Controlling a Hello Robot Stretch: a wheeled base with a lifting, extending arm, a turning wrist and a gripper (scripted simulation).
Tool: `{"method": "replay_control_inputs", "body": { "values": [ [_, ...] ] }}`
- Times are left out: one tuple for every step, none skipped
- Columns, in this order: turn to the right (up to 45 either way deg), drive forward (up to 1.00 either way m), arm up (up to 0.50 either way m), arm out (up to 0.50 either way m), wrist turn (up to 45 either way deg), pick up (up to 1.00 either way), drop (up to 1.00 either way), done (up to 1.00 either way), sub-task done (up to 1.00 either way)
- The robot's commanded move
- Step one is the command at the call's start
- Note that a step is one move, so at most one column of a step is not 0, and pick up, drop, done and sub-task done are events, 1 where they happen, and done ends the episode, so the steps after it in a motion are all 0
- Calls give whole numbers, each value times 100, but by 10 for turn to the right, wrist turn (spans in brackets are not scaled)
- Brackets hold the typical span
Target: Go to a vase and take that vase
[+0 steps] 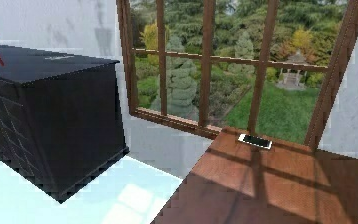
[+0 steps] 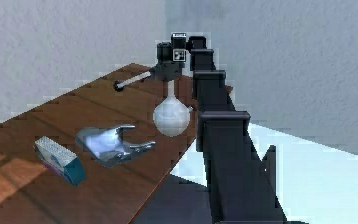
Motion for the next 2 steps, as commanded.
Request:
{"method": "replay_control_inputs", "body": {
  "values": [
    [0,0,0,0,420,0,0,0,0],
    [0,0,-24,0,0,0,0,0,0]
  ]
}}
